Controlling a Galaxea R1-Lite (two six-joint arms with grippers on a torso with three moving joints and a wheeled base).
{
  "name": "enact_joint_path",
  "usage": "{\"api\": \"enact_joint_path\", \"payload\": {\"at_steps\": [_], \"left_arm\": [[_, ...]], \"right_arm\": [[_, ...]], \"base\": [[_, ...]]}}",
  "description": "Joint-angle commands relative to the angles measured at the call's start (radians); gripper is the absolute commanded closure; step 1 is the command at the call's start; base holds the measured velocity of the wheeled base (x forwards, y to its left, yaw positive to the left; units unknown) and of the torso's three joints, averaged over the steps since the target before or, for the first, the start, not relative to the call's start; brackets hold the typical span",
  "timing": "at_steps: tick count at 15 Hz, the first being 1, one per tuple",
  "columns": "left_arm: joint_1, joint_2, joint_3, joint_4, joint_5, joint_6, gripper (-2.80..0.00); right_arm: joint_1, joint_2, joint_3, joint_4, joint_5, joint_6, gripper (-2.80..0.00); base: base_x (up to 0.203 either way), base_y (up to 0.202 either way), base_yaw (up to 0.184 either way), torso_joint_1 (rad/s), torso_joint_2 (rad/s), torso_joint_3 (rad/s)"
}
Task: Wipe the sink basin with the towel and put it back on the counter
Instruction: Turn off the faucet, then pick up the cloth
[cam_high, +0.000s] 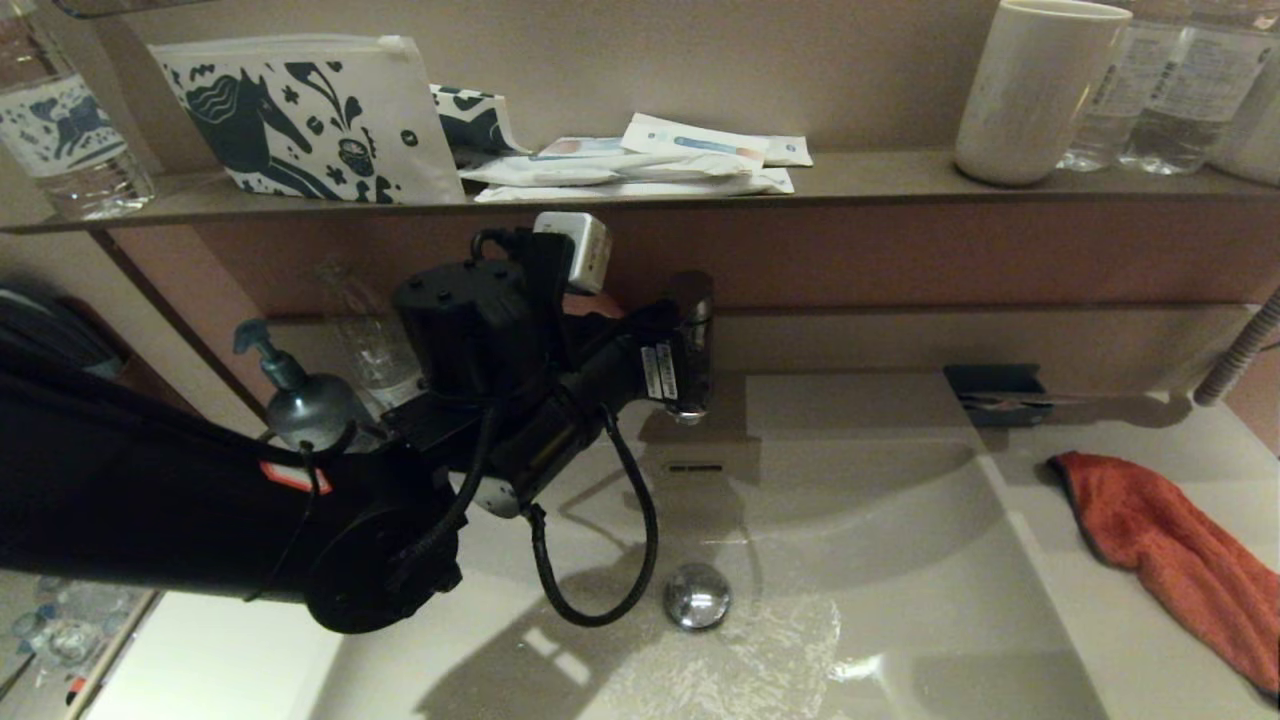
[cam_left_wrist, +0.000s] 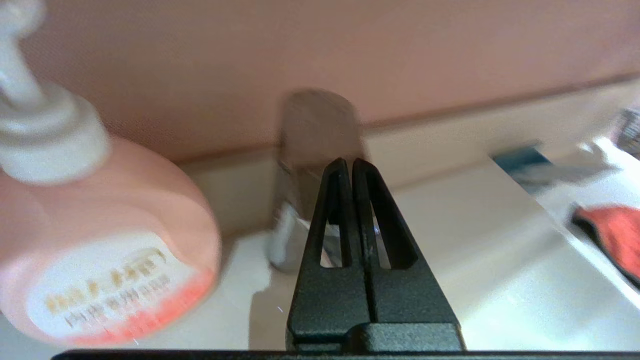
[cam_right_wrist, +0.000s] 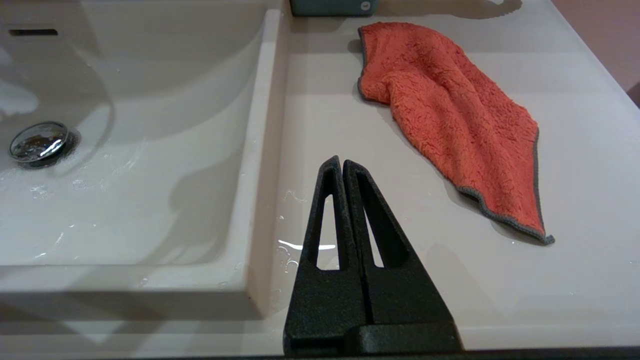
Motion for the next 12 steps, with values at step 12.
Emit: {"api": "enact_joint_path", "payload": {"at_steps": [12], "left_arm": [[0.047,-0.670,0.461,0.037,0.004,-0.014,0.00]], "right_arm": [[0.000,0.000,0.000,0.000,0.000,0.000,0.00]], "base": [[0.000,0.000,0.000,0.000,0.00,0.000]]}}
